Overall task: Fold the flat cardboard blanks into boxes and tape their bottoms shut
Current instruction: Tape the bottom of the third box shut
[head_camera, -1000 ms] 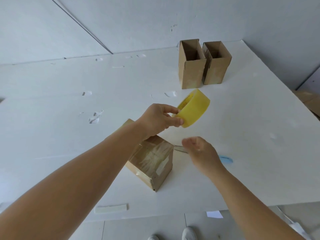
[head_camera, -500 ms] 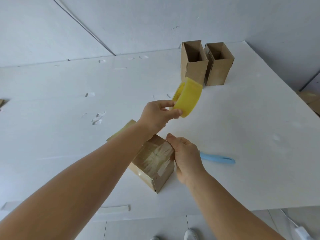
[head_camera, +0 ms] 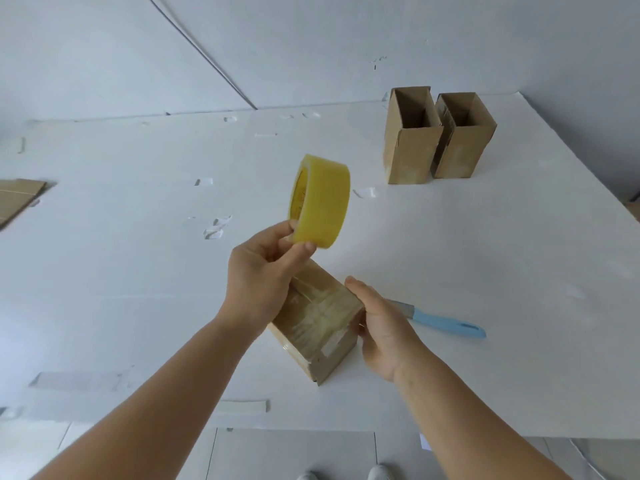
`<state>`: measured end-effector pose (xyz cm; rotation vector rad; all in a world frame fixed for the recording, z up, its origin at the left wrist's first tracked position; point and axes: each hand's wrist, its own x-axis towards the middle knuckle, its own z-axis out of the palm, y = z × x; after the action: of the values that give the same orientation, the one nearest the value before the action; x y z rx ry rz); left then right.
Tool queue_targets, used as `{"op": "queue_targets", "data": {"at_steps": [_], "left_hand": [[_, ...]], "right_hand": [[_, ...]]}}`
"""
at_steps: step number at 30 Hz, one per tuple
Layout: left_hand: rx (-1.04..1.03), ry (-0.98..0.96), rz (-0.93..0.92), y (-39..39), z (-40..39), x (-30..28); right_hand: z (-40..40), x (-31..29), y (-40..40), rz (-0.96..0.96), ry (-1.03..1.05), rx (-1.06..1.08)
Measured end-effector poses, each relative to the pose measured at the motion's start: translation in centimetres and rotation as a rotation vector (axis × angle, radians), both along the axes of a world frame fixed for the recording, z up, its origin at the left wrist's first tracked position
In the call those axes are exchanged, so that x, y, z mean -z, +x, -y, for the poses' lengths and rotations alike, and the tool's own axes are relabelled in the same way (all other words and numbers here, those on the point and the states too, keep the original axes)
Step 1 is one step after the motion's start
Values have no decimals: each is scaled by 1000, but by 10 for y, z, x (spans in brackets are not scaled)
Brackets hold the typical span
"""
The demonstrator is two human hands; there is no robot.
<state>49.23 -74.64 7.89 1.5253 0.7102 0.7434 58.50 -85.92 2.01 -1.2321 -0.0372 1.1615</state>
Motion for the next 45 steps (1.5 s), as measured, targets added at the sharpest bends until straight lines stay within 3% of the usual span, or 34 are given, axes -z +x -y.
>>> {"op": "queue_targets", "data": {"at_steps": [6, 11, 19, 21, 27, 31, 38, 42, 45], "left_hand": [[-66, 13, 28, 6, -5, 9], [-20, 19, 51, 5, -4, 8], [7, 49, 35, 8, -1, 7], [8, 52, 35, 7, 0, 6], [5, 8, -10, 4, -3, 6], [55, -29, -36, 3, -5, 1], [187, -133, -44, -1, -6, -18], [361, -184, -157, -5, -9, -29], [348, -117, -286, -2, -10, -39]], "right_hand": [[-2, 11, -2, -11, -28, -33], [6, 19, 4, 349, -201, -84], [0, 7, -12, 593, 98, -26], [-3, 18, -17, 656, 108, 38], [3, 50, -12, 1085, -6, 41], [9, 40, -3, 1139, 1, -58], [-2, -43, 9, 1212, 94, -32], [-4, -62, 19, 1124, 92, 17], [-3, -65, 20, 1184, 64, 23]]}}
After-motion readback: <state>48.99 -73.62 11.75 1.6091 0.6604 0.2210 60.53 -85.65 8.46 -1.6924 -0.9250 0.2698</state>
